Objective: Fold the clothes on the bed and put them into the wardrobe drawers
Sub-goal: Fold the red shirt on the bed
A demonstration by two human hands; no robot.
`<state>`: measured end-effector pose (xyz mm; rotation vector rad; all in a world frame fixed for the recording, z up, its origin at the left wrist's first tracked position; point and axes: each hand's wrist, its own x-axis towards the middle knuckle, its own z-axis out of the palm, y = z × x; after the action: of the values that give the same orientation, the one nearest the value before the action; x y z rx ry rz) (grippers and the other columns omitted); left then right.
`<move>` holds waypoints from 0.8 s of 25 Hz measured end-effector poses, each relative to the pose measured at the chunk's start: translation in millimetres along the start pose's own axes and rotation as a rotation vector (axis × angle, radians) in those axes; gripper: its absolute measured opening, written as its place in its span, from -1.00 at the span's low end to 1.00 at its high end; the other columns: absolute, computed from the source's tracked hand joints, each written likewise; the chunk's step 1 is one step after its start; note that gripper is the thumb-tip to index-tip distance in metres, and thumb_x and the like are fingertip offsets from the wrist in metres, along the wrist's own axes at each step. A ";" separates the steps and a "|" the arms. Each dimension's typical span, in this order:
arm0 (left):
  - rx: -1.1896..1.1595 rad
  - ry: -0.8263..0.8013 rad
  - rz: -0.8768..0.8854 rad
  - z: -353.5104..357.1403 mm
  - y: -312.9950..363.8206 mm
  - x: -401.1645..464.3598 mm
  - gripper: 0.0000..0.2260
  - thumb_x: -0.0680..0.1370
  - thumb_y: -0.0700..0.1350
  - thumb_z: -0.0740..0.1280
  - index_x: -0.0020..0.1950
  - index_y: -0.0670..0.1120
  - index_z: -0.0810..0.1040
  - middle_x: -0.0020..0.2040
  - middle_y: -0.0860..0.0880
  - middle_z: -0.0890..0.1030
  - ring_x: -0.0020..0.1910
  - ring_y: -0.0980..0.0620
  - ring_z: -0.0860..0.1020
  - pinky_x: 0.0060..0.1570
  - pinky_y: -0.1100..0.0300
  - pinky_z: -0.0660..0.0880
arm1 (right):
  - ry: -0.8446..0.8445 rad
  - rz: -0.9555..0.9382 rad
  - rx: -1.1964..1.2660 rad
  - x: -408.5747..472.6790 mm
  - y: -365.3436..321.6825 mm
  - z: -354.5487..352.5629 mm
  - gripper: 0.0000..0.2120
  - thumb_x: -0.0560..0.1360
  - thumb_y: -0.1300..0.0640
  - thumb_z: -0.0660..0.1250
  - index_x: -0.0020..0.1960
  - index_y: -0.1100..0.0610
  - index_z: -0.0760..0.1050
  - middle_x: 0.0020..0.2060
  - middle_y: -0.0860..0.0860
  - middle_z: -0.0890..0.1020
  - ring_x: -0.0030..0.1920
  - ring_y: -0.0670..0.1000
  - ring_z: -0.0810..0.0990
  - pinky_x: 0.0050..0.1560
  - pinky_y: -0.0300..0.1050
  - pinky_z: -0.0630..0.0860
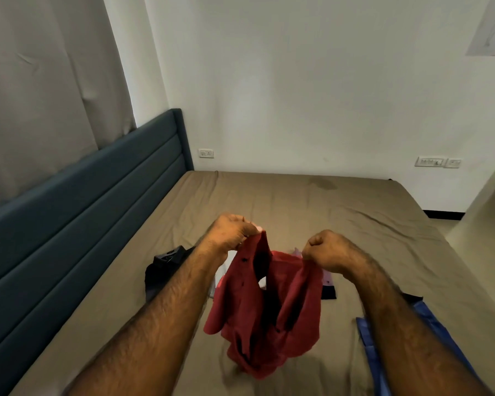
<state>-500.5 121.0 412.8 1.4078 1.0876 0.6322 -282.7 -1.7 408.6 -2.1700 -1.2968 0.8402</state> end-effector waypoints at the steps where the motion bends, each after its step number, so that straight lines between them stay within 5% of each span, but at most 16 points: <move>1: 0.060 -0.020 0.003 3.5 -3.9 -2.4 -0.89 0.49 -0.24 0.56 -0.17 -0.16 0.65 -0.32 -0.05 0.63 -0.39 0.08 0.54 -0.31 0.20 0.51 | -0.046 0.005 0.113 -3.4 -0.3 -1.1 -0.85 0.53 0.19 0.44 -0.20 0.17 0.72 -0.22 0.02 0.75 -0.11 0.03 0.69 -0.07 0.00 0.61; 5: 0.147 -0.091 0.007 14.7 -17.2 -9.4 -0.87 0.45 -0.19 0.62 -0.17 -0.15 0.69 -0.27 -0.11 0.67 -0.30 0.01 0.58 -0.16 0.11 0.57 | -0.286 0.113 0.833 -9.5 7.5 3.2 -0.87 0.57 0.18 0.42 -0.12 0.18 0.69 -0.18 0.09 0.69 -0.04 0.07 0.61 0.10 0.07 0.45; 8: 0.153 -0.163 0.006 25.7 -18.9 -13.0 -0.89 0.49 -0.19 0.59 -0.12 -0.18 0.69 -0.28 -0.08 0.66 -0.31 0.05 0.58 -0.15 0.14 0.58 | -0.267 0.139 0.933 -7.7 12.3 7.7 -0.84 0.59 0.15 0.44 -0.03 0.26 0.69 -0.15 0.15 0.70 -0.03 0.14 0.65 0.18 0.15 0.58; 13: 0.081 -0.154 -0.015 58.3 -12.7 -19.2 -0.95 0.57 -0.29 0.44 0.01 -0.24 0.66 -0.35 -0.07 0.57 -0.39 0.07 0.50 -0.26 0.20 0.51 | 0.062 -0.014 0.816 0.0 11.3 14.9 -0.77 0.63 0.15 0.41 -0.18 0.19 0.62 -0.27 0.13 0.68 -0.25 0.06 0.65 -0.07 0.07 0.65; 16: 0.043 -0.113 -0.017 79.3 -8.6 -19.5 -0.96 0.58 -0.28 0.41 -0.06 -0.21 0.64 -0.42 -0.02 0.55 -0.45 0.10 0.48 -0.31 0.18 0.47 | 0.187 -0.186 0.577 3.0 18.2 25.5 -0.80 0.63 0.15 0.40 -0.16 0.10 0.68 -0.25 0.07 0.74 -0.21 0.08 0.70 -0.02 0.16 0.68; 20: -0.032 -0.074 -0.035 97.0 -7.0 -22.4 -0.95 0.59 -0.26 0.40 -0.05 -0.22 0.63 -0.36 -0.07 0.53 -0.43 0.07 0.46 -0.40 0.21 0.44 | 0.349 -0.354 0.330 -4.0 28.5 21.0 -0.90 0.60 0.14 0.45 -0.08 0.00 0.68 -0.10 -0.09 0.68 -0.07 -0.15 0.65 -0.07 -0.36 0.53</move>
<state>-426.7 56.3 395.0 1.3714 1.0373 0.5649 -281.8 -16.0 375.9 -1.6723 -1.2138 0.4673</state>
